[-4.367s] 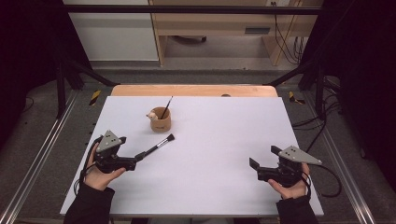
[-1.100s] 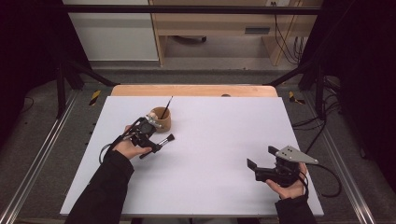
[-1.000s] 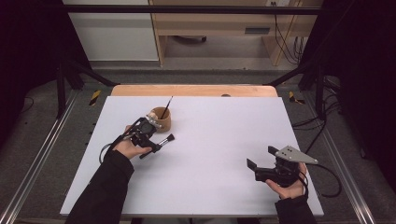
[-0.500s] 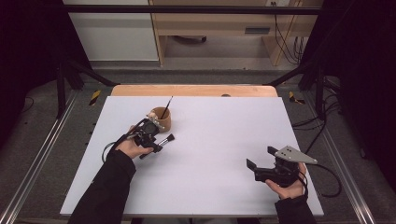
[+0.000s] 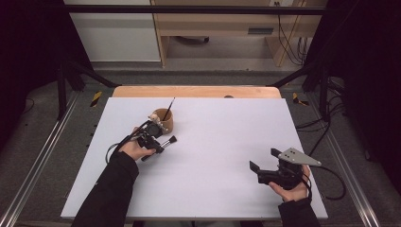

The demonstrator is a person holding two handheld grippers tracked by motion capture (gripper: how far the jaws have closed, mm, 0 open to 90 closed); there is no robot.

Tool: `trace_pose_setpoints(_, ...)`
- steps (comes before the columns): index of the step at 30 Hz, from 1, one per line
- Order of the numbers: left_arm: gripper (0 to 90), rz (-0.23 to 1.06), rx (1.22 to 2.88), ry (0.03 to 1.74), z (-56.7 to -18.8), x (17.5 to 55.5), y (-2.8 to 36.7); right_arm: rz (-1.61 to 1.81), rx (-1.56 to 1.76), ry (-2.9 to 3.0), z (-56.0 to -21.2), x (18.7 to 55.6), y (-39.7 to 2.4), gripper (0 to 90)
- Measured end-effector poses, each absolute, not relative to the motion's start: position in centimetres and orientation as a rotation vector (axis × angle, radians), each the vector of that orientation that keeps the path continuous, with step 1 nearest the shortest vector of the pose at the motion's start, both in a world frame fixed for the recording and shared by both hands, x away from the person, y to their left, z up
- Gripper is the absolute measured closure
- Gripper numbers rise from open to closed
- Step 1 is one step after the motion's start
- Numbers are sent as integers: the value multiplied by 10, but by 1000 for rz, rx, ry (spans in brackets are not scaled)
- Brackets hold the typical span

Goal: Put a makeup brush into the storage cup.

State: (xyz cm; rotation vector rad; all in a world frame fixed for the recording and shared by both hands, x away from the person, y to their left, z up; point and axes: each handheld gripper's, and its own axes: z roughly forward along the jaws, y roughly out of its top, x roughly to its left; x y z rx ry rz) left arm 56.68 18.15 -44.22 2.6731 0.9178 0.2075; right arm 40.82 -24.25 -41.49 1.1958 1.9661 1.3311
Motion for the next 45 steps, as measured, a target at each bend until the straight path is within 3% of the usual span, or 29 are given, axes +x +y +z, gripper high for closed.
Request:
trace_pose_setpoints(13,770,168,2688,925,-445,568,180,1330,1195,1970,-415,408,-242,70)
trace_pose_setpoints(45,781,176,2652,898,-427,562,183,1336,1192,1973,-414,407,-240,78)
